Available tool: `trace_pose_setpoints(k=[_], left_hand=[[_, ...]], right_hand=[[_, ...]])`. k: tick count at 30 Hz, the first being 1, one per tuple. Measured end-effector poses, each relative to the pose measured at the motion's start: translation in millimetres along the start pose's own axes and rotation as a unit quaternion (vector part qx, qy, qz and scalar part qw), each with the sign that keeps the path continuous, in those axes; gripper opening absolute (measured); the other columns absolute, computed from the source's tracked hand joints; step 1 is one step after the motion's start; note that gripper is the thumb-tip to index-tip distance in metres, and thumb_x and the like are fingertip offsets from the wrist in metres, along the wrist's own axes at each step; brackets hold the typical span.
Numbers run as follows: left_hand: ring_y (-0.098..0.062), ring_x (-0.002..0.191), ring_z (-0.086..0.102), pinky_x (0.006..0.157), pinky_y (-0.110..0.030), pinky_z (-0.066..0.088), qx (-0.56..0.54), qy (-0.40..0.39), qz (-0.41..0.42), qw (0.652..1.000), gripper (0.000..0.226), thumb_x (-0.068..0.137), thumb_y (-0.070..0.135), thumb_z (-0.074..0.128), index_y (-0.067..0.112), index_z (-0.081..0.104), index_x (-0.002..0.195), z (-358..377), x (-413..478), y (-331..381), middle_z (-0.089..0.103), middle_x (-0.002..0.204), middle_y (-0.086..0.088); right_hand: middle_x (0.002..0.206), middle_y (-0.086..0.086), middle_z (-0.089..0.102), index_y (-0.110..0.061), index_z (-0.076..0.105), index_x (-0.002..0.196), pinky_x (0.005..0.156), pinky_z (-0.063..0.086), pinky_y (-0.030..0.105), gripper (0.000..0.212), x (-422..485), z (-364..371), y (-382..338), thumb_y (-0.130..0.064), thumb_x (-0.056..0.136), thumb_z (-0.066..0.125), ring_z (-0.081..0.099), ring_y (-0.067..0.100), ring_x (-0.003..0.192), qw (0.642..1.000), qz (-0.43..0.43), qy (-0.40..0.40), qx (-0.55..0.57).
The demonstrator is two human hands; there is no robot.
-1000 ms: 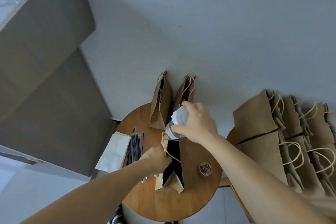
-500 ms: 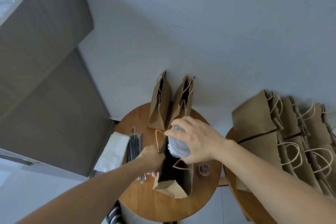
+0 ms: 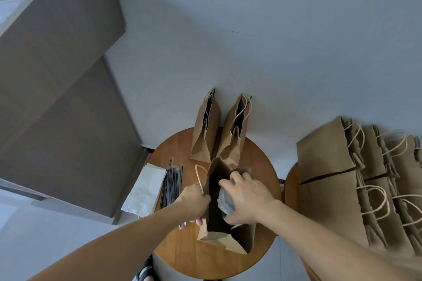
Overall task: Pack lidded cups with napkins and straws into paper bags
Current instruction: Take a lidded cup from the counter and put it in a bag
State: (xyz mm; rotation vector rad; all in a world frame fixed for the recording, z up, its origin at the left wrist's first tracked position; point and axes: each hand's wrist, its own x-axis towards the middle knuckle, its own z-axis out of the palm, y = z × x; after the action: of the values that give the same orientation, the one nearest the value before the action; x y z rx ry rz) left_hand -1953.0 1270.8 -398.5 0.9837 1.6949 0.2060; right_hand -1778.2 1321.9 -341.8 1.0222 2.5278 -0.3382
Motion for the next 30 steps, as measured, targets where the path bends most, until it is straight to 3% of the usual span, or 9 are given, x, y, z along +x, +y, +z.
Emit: trace_pose_setpoints(k=[4,9,14,21,26,30], left_hand=[[-0.026,0.057,0.071,0.067,-0.044,0.062,0.007,0.005,0.004,1.000,0.017,0.096,0.024,0.045,0.013,0.058,0.098,5,-2,0,0.071,0.066,-0.012],[-0.017,0.057,0.072,0.065,-0.035,0.062,0.005,0.020,-0.002,1.000,0.008,0.096,0.020,0.046,0.020,0.053,0.098,2,-5,-3,0.071,0.075,-0.009],[-0.018,0.059,0.073,0.071,-0.039,0.062,0.013,0.004,0.016,1.000,0.016,0.094,0.019,0.041,0.020,0.051,0.107,-1,-9,-7,0.069,0.084,-0.009],[-0.018,0.060,0.073,0.063,-0.029,0.060,0.009,-0.012,0.004,1.000,0.018,0.096,0.020,0.040,0.021,0.051,0.110,-5,-7,-12,0.068,0.088,-0.005],[-0.018,0.057,0.072,0.052,-0.025,0.056,0.003,-0.016,0.014,1.000,0.015,0.094,0.020,0.039,0.026,0.051,0.102,-6,-3,-18,0.065,0.072,-0.008],[-0.018,0.058,0.072,0.051,-0.023,0.054,0.009,-0.022,0.011,1.000,0.012,0.094,0.022,0.042,0.025,0.051,0.101,-5,-2,-20,0.069,0.077,-0.012]], right_hand=[[0.132,0.009,0.038,-0.026,0.032,0.136,0.086,0.049,0.040,0.080,29,28,-13,-0.050,0.071,0.073,0.046,0.034,0.115,0.996,0.071,-0.026,0.041],[0.134,0.016,0.032,-0.021,0.028,0.134,0.091,0.048,0.047,0.081,62,77,-24,-0.024,0.070,0.078,0.040,0.041,0.120,0.988,0.132,-0.068,0.049],[0.142,0.018,0.028,-0.022,0.025,0.140,0.098,0.042,0.054,0.071,85,120,-20,-0.031,0.083,0.067,0.035,0.043,0.127,0.983,0.145,-0.078,0.077],[0.147,0.017,0.026,-0.022,0.023,0.145,0.105,0.036,0.053,0.059,96,153,-25,-0.033,0.093,0.050,0.033,0.041,0.130,0.986,0.122,-0.085,0.075],[0.146,0.018,0.026,-0.021,0.019,0.148,0.103,0.036,0.054,0.068,100,158,-32,-0.035,0.091,0.054,0.032,0.041,0.128,0.989,0.116,-0.077,0.046],[0.150,0.017,0.022,-0.024,0.010,0.152,0.103,0.036,0.053,0.079,93,143,-30,-0.037,0.090,0.057,0.036,0.042,0.128,0.987,0.123,-0.097,0.029]])
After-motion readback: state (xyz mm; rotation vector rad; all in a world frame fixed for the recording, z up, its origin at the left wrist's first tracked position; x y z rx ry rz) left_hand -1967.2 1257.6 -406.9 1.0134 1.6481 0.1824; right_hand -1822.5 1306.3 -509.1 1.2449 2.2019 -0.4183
